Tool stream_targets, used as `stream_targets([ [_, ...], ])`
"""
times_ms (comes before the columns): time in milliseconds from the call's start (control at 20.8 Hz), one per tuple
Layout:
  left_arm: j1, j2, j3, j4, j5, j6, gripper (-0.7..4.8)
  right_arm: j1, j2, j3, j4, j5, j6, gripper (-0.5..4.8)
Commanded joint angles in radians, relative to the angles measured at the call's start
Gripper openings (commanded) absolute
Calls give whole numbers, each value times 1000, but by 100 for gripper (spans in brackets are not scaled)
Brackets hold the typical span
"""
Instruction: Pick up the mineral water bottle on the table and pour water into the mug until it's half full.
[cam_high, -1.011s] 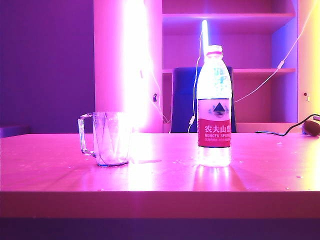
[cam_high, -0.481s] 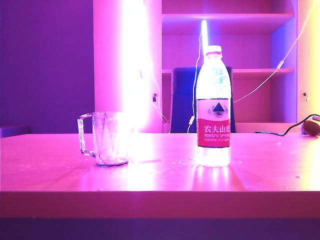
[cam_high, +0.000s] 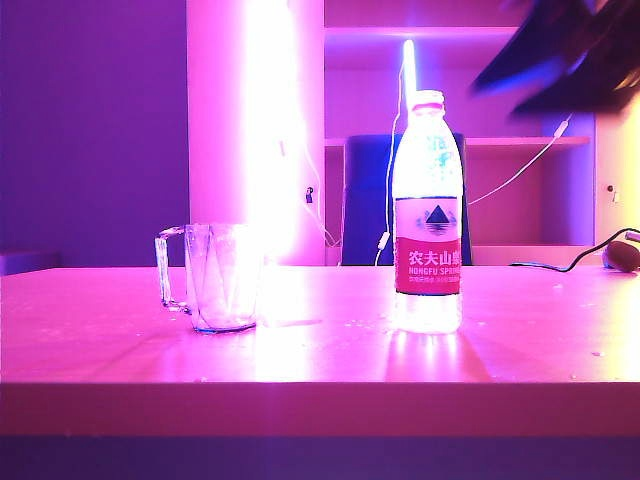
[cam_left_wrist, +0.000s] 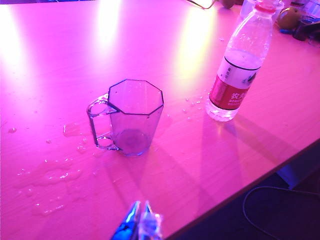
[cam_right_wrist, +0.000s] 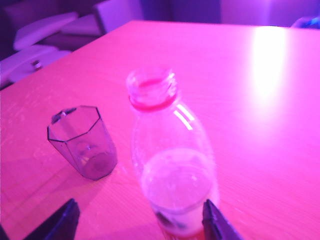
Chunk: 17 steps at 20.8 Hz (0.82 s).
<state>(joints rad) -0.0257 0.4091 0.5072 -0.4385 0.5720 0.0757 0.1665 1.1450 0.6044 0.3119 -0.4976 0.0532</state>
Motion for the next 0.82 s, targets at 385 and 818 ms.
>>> stream_targets([
  [385,1,2,5,-55,-22,8,-5,64,434,3,438,1,-5,479],
  [818,0,2,5,-63,-22,29,-5,80,680,5,719,54,-4,479],
])
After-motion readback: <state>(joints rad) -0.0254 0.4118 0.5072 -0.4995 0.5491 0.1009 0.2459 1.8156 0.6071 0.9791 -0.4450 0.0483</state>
